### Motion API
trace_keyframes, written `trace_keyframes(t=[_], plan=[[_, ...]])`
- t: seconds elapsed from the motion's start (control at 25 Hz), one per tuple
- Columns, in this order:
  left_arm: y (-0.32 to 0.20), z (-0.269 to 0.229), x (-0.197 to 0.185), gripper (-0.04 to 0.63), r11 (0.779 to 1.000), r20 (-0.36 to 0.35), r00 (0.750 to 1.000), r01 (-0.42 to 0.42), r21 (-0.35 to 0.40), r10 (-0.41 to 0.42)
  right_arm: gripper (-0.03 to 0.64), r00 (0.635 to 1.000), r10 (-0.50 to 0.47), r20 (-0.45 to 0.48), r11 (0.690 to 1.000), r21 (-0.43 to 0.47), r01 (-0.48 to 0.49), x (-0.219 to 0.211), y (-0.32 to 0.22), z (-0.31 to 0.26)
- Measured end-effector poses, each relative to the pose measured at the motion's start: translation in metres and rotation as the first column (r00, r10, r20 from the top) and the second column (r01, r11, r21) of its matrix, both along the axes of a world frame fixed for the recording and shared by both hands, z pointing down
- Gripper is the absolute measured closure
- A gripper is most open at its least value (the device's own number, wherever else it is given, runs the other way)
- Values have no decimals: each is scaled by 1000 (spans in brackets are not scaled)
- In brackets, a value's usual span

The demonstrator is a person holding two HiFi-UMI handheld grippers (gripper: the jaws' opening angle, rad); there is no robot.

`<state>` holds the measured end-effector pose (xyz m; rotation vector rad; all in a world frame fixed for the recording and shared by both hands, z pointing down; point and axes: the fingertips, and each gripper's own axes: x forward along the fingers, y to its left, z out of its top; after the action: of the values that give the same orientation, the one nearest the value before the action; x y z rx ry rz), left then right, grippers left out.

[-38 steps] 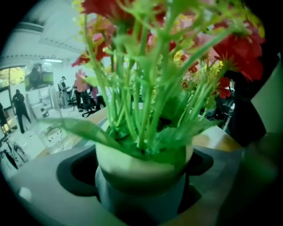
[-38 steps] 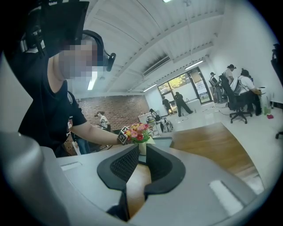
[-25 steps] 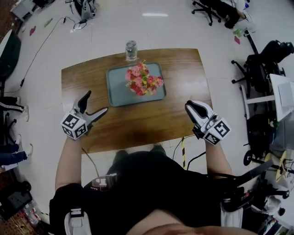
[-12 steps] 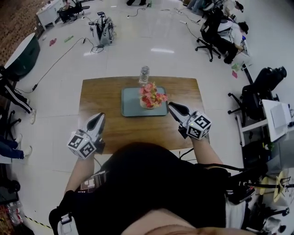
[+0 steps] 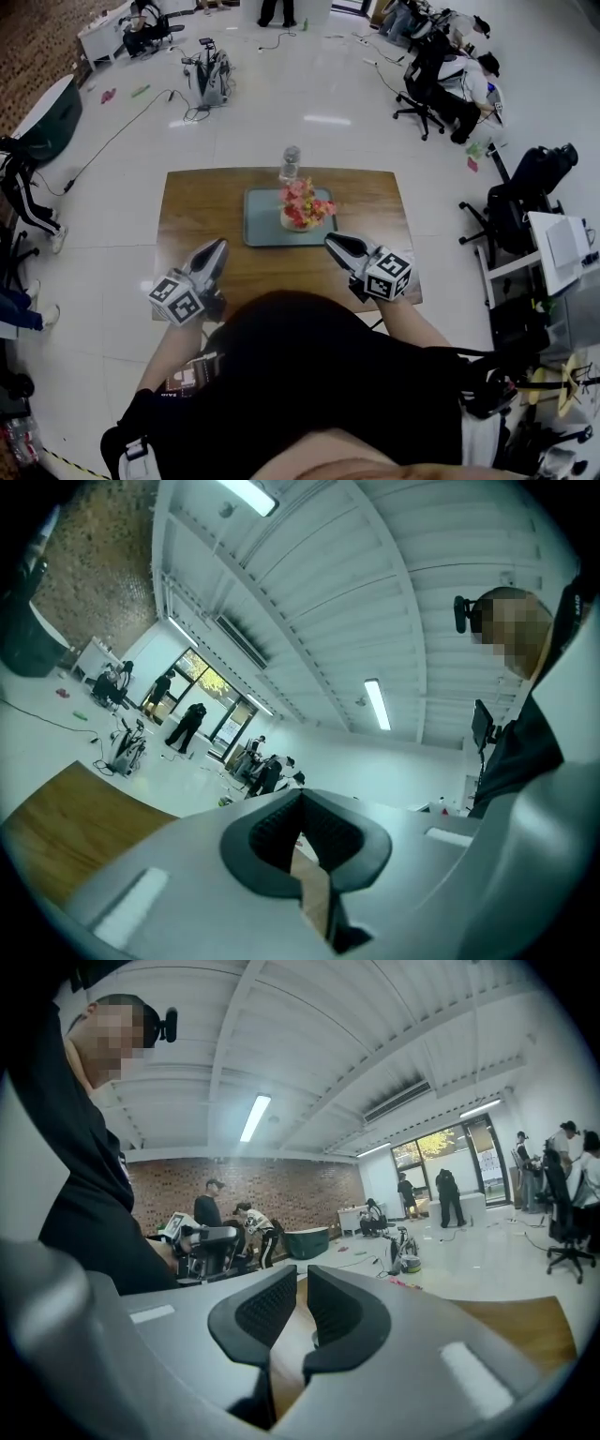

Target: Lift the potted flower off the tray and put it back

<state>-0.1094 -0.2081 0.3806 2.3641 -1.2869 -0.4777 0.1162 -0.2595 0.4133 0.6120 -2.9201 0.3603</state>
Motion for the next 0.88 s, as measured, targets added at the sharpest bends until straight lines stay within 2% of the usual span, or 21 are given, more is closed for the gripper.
trace_keyframes(t=[0.52, 0.72, 0.88], plan=[[-8, 0, 13, 597, 998, 11, 998, -58, 15, 58, 568, 1000, 2, -2, 1000, 9, -2, 7, -5, -6], [-11, -1, 17, 594, 997, 43, 996, -75, 18, 74, 601, 1000, 11, 16, 1000, 9, -12, 8, -10, -8], [-9, -2, 22, 594, 996, 60, 995, -82, 20, 81, 603, 999, 10, 33, 1000, 7, -10, 9, -11, -9]])
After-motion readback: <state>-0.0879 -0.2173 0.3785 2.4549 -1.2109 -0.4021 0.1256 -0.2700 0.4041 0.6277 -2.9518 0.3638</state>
